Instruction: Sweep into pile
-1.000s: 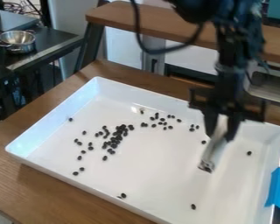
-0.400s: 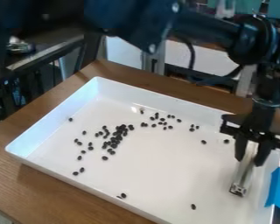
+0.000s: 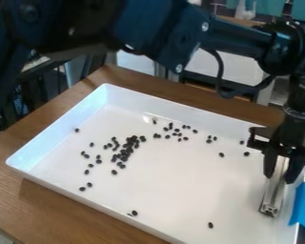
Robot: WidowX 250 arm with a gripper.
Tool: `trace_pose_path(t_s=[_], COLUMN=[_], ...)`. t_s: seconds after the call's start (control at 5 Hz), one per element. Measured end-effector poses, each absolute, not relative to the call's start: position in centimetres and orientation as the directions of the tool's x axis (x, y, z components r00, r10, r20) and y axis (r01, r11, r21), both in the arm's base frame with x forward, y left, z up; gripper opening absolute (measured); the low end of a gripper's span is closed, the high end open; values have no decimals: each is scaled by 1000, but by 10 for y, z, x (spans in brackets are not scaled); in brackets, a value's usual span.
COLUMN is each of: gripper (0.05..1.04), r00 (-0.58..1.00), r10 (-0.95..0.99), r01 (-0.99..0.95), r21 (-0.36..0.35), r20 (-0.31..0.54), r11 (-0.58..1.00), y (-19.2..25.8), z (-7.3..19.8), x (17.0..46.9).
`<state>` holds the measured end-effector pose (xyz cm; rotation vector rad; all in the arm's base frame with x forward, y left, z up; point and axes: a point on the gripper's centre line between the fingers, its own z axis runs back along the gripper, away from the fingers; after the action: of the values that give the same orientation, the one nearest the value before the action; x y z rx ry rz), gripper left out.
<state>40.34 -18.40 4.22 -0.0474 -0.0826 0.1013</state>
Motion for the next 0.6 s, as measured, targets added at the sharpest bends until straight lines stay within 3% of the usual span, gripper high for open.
trace_pose_path(t_s=[0.6], gripper=[339], r00=[990], r10=[123], r01=[-120], r21=[-53], r20=[74], r11=[991], y=[-171], z=[36], x=[412])
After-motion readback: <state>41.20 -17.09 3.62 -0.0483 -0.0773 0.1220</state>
